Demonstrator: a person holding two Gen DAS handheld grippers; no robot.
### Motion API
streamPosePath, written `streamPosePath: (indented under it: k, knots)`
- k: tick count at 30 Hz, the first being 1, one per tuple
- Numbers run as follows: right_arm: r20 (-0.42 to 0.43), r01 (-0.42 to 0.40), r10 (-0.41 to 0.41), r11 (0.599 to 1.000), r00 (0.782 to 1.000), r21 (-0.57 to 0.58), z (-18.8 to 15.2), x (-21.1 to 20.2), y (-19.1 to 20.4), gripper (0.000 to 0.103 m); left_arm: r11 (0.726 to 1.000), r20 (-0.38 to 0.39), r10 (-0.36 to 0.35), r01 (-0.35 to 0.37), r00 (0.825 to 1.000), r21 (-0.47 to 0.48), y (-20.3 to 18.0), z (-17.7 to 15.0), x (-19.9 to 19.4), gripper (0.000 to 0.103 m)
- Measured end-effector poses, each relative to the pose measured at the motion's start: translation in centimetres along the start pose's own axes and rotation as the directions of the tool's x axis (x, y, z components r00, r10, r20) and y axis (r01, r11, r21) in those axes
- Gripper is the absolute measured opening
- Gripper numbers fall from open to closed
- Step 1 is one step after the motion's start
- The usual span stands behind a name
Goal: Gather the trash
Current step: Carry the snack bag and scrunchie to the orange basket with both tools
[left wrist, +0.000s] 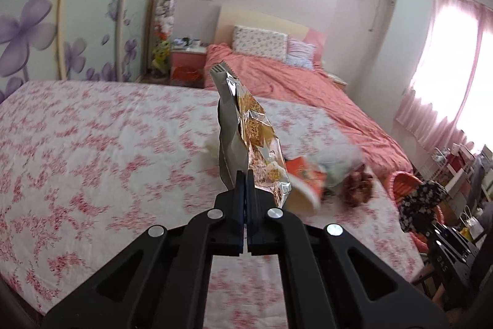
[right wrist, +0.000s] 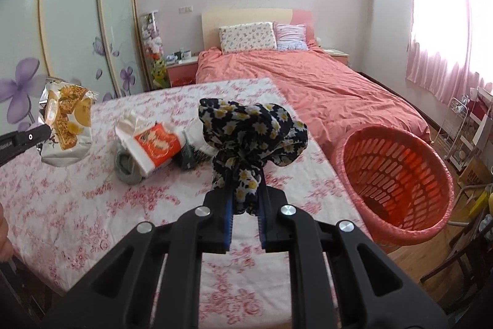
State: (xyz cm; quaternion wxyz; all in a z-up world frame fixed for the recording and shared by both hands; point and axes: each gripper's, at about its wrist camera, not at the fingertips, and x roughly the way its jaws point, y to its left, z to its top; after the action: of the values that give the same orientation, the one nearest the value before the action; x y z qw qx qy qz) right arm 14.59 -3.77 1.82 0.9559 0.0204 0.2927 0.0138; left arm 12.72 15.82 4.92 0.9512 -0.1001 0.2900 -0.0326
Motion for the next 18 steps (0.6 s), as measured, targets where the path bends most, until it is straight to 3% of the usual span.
streamPosePath:
  k: [8,18]
  knots:
    - [0.045,0.045,-0.048,0.997,0.998,0.069,1.0,-1.5,-4.6,0.013,0.990,0.010,-0.129,0.128,0.992,0.064,-5.9,0.5,0.3,0.000]
    - [0.072,0.127,-0.141,0.977,0.987,0.173,1.4,-2.3,-11.6,0.013,0.945,-0.044,-0.301,0.304,0.953,0.122,-13.3,-0.5,3.4,0.000]
